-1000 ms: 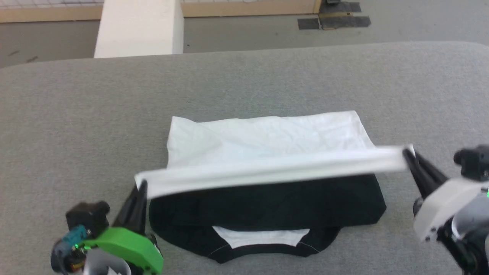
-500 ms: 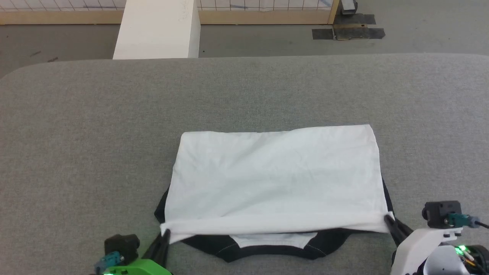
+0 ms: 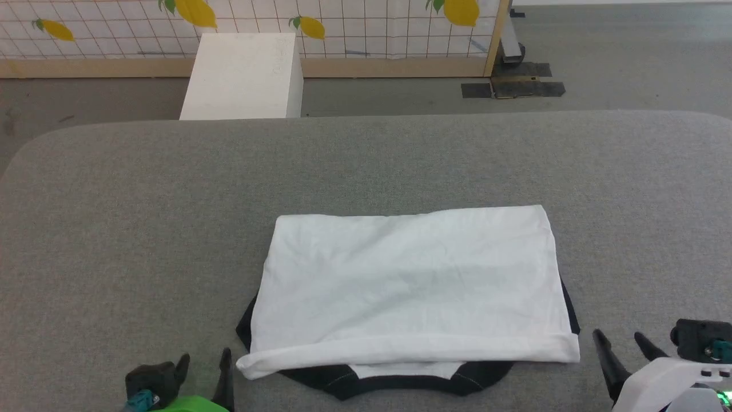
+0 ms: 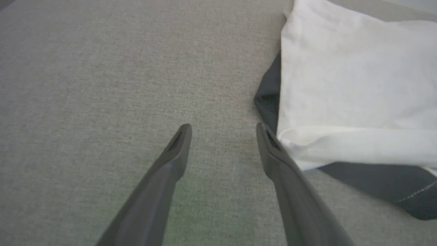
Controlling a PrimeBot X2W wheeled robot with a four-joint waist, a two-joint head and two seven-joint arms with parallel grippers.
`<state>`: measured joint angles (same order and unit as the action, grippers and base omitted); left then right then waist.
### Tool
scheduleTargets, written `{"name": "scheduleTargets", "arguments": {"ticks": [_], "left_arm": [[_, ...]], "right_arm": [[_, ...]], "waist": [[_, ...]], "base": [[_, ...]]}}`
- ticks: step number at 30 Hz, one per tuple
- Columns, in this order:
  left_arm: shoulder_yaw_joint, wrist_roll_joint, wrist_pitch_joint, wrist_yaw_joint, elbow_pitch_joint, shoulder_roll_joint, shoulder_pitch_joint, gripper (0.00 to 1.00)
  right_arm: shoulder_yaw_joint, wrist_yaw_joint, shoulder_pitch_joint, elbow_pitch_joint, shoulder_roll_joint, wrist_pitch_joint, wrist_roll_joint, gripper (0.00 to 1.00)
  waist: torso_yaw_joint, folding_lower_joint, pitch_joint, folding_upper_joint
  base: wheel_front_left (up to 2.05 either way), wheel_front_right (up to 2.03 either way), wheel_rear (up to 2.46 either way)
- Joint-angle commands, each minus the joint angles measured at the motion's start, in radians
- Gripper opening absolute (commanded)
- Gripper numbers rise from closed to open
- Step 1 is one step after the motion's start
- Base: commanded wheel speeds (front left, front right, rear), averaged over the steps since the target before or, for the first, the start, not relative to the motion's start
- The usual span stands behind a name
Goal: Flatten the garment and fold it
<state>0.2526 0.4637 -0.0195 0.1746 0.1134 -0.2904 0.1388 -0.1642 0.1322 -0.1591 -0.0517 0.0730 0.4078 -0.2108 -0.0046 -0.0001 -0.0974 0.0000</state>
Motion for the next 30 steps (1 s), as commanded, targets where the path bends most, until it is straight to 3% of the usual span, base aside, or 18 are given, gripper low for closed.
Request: {"name": "scheduleTargets", "arguments": {"ticks": [1, 7, 16, 20, 30], "left_arm": [[-0.012, -0.013, -0.034, 0.010, -0.021, -0.004, -0.006, 1.00], [-0.042, -0.034, -0.204, 0.005, -0.075, 0.032, -0.084, 1.00], [-0.096, -0.127, -0.242, -0.052, -0.047, 0.097, -0.221, 1.00], [-0.127, -0.172, -0.242, -0.085, -0.018, 0.131, -0.256, 1.00], [-0.194, -0.236, -0.242, -0.146, 0.018, 0.200, -0.277, 1.00]], "right_arm": [[-0.005, -0.002, 0.001, -0.026, -0.010, -0.028, -0.009, 1.00], [-0.024, -0.002, 0.041, -0.040, -0.022, -0.148, -0.080, 1.00], [-0.019, -0.002, 0.150, 0.111, -0.023, -0.258, -0.104, 1.00], [-0.004, -0.002, 0.225, 0.230, -0.023, -0.228, -0.120, 1.00], [0.030, -0.002, 0.405, 0.516, -0.023, -0.017, -0.083, 1.00]], "waist": [[0.001, 0.0001, 0.007, 0.0000], [0.006, 0.0001, 0.012, 0.0000], [0.009, 0.0001, 0.009, 0.0000], [0.004, 0.0001, 0.002, 0.0000], [0.012, 0.0001, -0.023, 0.0000]], "base": [[0.00, 0.00, 0.00], [0.00, 0.00, 0.00], [0.00, 0.00, 0.00], [0.00, 0.00, 0.00], [0.00, 0.00, 0.00]]}}
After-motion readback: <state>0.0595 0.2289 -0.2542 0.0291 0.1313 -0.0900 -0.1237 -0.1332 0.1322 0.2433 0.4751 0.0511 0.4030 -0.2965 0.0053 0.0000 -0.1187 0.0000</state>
